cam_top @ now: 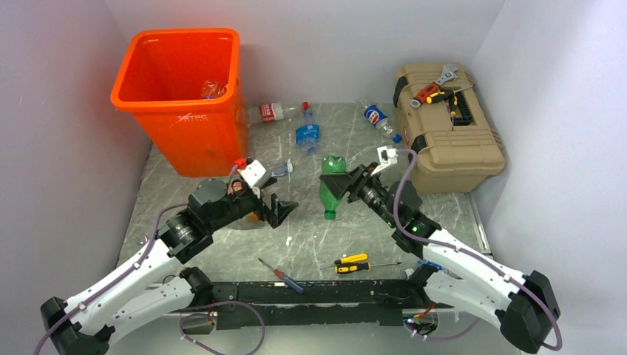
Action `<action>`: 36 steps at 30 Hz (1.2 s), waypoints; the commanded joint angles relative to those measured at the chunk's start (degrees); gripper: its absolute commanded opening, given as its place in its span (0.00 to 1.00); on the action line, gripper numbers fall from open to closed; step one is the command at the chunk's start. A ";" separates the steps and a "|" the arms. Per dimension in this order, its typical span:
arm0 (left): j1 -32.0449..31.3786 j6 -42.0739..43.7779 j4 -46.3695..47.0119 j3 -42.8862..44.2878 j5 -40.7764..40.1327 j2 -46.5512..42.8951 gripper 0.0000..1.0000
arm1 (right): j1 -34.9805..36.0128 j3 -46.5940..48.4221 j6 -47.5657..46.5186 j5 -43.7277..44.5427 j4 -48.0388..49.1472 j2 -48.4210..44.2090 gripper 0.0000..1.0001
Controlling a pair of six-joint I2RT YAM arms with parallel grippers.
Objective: Put the plastic bottles in the bin
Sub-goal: Pick up the plastic bottle at the center of the board.
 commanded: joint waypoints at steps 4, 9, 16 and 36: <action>-0.13 -7.02 9.31 2.40 19.82 4.09 0.99 | 3.03 -7.66 5.47 4.98 18.14 -5.14 0.31; -0.14 -16.64 20.32 0.79 30.39 10.50 1.00 | 4.24 -10.55 8.39 6.13 27.26 -4.33 0.30; -0.12 -21.49 22.66 3.13 35.20 17.18 0.99 | 4.87 -11.02 8.91 7.80 31.00 -3.04 0.29; -1.78 -23.18 21.52 5.35 29.50 21.58 0.30 | 4.91 -11.46 9.52 7.10 34.81 -0.76 0.29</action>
